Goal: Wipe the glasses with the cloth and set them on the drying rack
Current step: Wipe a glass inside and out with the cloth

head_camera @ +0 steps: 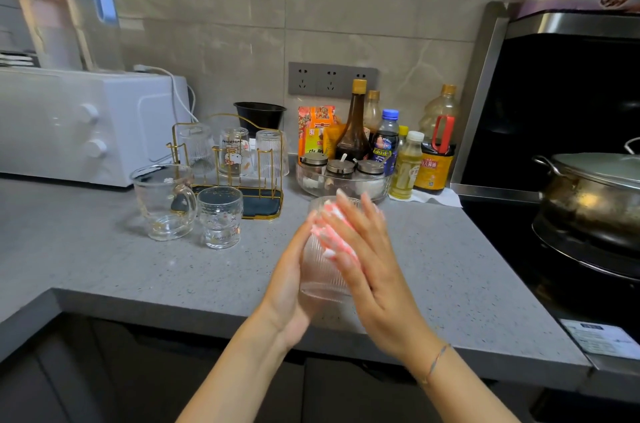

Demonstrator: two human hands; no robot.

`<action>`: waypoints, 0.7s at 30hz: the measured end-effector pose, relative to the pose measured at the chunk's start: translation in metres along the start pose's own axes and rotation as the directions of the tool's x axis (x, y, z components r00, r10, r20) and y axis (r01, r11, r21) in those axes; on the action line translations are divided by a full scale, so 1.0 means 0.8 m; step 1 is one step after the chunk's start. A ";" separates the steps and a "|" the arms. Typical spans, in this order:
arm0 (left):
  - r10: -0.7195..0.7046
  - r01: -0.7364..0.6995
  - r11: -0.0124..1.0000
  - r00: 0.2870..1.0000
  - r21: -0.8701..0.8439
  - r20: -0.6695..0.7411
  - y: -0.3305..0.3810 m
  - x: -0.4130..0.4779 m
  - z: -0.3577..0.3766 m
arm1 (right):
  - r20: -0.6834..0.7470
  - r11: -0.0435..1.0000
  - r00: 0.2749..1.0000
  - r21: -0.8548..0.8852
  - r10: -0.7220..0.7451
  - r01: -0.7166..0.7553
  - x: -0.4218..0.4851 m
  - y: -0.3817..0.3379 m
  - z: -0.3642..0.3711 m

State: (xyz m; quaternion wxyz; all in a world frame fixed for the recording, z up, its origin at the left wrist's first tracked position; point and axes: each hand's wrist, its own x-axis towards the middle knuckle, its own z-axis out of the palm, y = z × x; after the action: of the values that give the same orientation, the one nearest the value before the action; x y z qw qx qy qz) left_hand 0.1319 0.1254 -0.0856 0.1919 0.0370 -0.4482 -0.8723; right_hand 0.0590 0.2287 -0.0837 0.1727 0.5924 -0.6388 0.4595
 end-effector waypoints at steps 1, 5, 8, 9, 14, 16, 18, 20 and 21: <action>-0.004 0.004 1.000 1.000 -0.008 -0.005 0.001 0.002 -0.002 | 0.017 1.000 0.999 0.006 -0.030 0.029 -0.007 -0.003 0.005; -0.075 0.078 0.993 0.996 -0.084 0.041 0.010 0.008 -0.005 | 0.055 0.994 0.994 -0.033 -0.098 0.100 -0.026 -0.012 0.017; -0.087 0.090 0.993 0.995 -0.074 0.039 0.014 0.007 -0.003 | 0.058 0.993 0.992 -0.038 -0.109 0.112 -0.025 -0.011 0.013; -0.085 0.086 0.994 0.996 -0.067 0.013 0.013 0.007 -0.004 | 0.062 0.991 0.991 -0.046 -0.122 0.125 -0.022 -0.011 0.011; -0.032 0.038 0.996 0.996 -0.075 0.081 0.009 0.008 -0.006 | 0.030 0.984 0.991 -0.115 -0.134 0.136 0.003 -0.008 -0.001; -0.021 0.028 0.997 0.996 -0.078 0.090 0.008 0.006 -0.001 | 0.000 0.991 0.996 -0.102 -0.092 0.092 0.017 -0.005 -0.010; -0.064 0.067 0.996 0.997 -0.066 0.049 0.005 0.008 -0.003 | -0.012 0.998 0.999 -0.050 -0.040 0.040 0.027 -0.001 -0.017; -0.094 0.096 0.991 0.995 -0.089 0.025 0.003 0.008 -0.005 | 0.000 0.999 1.000 -0.040 -0.022 0.022 0.032 0.001 -0.018; -0.099 0.101 0.990 0.995 -0.100 0.020 0.001 0.008 -0.007 | 0.013 0.998 0.999 -0.060 -0.031 0.032 0.031 0.001 -0.016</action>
State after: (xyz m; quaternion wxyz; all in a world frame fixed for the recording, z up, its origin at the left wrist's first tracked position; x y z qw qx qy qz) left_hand 0.1278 0.1184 -0.0877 0.1463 0.0432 -0.4027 -0.9025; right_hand 0.0479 0.2241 -0.0582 0.1937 0.5996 -0.6440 0.4338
